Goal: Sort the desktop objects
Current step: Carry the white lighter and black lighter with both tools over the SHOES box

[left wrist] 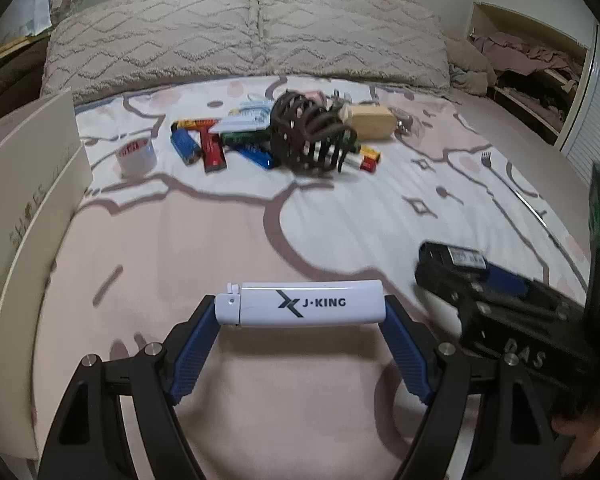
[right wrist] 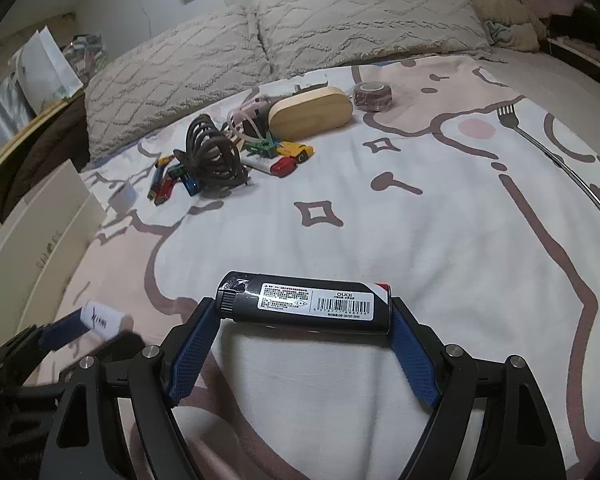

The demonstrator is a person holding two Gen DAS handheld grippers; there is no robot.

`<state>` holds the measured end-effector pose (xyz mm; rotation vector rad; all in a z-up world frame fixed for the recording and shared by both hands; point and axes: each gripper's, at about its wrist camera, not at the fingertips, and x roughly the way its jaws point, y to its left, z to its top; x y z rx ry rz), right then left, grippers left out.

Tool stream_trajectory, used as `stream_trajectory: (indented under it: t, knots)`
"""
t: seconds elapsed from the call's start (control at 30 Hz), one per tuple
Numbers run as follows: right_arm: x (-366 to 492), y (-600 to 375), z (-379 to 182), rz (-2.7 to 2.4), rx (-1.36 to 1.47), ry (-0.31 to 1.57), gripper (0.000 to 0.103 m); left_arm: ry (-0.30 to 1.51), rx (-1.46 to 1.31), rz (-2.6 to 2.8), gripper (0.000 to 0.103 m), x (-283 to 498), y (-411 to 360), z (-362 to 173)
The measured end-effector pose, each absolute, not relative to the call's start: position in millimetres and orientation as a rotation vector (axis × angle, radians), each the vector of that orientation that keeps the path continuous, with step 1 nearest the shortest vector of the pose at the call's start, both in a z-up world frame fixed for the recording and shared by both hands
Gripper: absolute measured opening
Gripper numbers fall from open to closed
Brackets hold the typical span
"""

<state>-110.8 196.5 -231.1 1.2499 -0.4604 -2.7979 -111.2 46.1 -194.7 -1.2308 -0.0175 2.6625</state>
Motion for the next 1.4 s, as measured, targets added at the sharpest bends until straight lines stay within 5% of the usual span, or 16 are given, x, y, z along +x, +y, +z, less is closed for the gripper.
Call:
stream_trajectory:
  t: [0.37,1.4]
  knots:
    - [-102.2,204.9,-216.2,-2.797,1.202,-0.497,0.083,-0.029,-1.146,2.679,0.08,-134.4,45.9,-163.7]
    - [-97.7,139.5,-106.0,-2.848,0.846,-0.175,0.083,-0.067,-0.735,2.892,0.08,-91.2,-39.7,-65.4]
